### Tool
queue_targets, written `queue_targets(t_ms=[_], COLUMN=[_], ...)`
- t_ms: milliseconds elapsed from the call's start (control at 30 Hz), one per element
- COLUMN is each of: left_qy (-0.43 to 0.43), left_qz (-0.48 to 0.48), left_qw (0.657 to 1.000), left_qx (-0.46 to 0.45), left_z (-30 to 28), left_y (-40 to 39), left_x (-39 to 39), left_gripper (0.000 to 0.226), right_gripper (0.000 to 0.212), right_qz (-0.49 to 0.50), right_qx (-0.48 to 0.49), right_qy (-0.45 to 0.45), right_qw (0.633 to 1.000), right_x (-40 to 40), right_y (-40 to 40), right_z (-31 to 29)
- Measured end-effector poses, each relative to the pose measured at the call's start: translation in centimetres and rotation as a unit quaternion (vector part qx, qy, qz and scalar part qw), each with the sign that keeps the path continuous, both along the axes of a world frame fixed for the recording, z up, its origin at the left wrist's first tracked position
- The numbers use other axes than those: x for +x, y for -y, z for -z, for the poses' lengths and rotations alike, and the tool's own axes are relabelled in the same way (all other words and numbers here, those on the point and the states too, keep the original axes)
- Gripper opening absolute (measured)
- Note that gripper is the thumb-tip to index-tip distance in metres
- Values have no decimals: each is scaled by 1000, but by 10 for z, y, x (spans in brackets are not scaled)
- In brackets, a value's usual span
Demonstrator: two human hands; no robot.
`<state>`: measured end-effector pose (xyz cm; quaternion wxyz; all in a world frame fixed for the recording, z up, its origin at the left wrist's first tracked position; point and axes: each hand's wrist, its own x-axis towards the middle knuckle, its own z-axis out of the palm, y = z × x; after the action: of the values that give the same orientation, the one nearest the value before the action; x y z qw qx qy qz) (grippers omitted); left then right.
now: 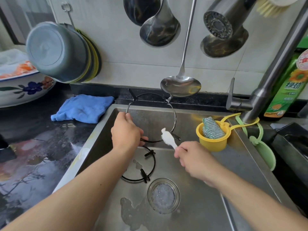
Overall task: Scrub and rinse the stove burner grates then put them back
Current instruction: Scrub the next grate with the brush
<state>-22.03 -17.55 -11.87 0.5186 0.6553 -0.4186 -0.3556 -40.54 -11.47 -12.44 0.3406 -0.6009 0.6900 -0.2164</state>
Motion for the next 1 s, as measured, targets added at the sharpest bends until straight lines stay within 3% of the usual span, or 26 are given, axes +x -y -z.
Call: queue_targets(t_ms=[100,267,400,533,667,833,900,1000], left_qy=[-84,-123,-122,-122,-38,116,182,208], left_qz=[-2,-4,15,9,21,78,120,122], left_qw=[996,990,990,988,994,977,964,962], left_qx=[25,62,72,90,98,162,155,127], left_z=[2,12,12,14,19,23,9,-10], left_y=[-2,-1,-5,-5,3,-14,-27,-47], left_x=[-11,-19,-24,-23,-11,13,18,21], left_gripper=[31,30,28,28,28,22,17,20], right_gripper=[26,26,26,26,29,21,19,19], right_qz=[61,-12,-42,-33,45,-27,-56,3], right_qx=[-16,45,33,37,147,228,201,52], right_qy=[27,151,132,43,37,16,-28,-62], right_qw=[998,987,990,998,987,973,978,997], right_x=[25,41,42,34,24,-4,-15,-34], right_y=[-2,-20,-21,-18,-12,-30,-38,-41], right_z=[14,13,12,13,7,-26,-56,-72])
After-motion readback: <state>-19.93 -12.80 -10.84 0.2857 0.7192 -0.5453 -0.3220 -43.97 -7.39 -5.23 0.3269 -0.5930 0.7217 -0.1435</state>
